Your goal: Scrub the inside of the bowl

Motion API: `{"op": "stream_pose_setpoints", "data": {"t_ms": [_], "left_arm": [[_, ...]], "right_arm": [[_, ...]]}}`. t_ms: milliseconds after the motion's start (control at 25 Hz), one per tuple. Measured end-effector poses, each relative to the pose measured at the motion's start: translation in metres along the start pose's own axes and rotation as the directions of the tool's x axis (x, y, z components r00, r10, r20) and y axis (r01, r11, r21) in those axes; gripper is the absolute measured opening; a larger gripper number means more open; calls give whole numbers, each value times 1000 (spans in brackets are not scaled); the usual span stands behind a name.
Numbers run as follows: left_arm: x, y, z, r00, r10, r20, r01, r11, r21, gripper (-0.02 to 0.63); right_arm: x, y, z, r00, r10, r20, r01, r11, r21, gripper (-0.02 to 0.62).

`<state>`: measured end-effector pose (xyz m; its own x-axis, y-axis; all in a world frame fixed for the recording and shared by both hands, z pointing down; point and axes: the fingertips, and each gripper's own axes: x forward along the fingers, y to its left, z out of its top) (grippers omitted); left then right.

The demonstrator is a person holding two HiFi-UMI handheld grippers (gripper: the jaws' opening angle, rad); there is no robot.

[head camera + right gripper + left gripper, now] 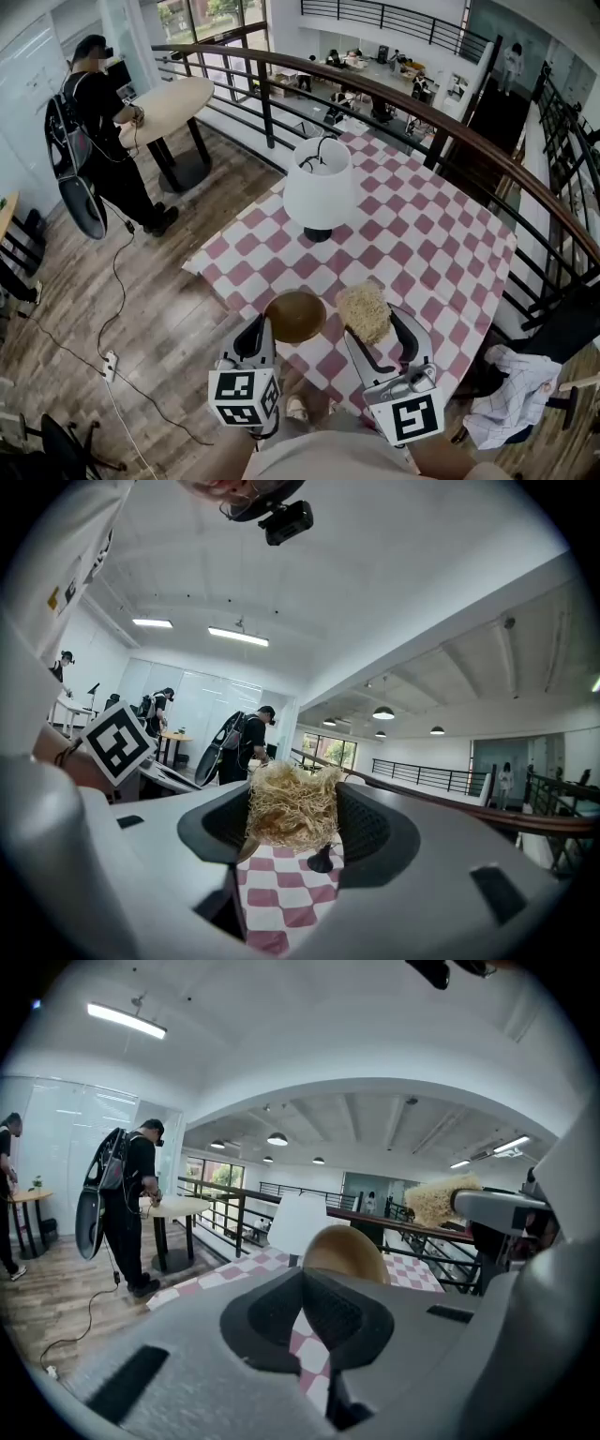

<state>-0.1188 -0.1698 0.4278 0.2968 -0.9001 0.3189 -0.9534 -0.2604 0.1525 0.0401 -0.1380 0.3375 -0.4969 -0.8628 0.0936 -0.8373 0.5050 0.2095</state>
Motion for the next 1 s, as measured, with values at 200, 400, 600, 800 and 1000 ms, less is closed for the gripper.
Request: {"op": "stream_pose_setpoints", "data": {"t_ms": [200,400,600,800,1000], "left_arm": [[32,2,-33,995,-28,-95,24,999,-42,18],[58,-1,-71,979,-87,-187,64,990,-128,18],[82,-1,-116,955,-104,-276,70,989,-131,18],[99,-4,-167,918,-151,-367,92,980,-175,18],[116,-10,-202,887,-179,-425,100,974,-202,18]], "right_arm": [[12,0,-27,998,10,-65,-9,1000,18,249],[23,3,-49,994,24,-109,-17,998,65,249],[32,6,-69,989,39,-140,-27,996,84,249],[35,10,-92,981,50,-189,-35,996,85,249],[33,7,-114,968,46,-245,-20,994,106,249]]}}
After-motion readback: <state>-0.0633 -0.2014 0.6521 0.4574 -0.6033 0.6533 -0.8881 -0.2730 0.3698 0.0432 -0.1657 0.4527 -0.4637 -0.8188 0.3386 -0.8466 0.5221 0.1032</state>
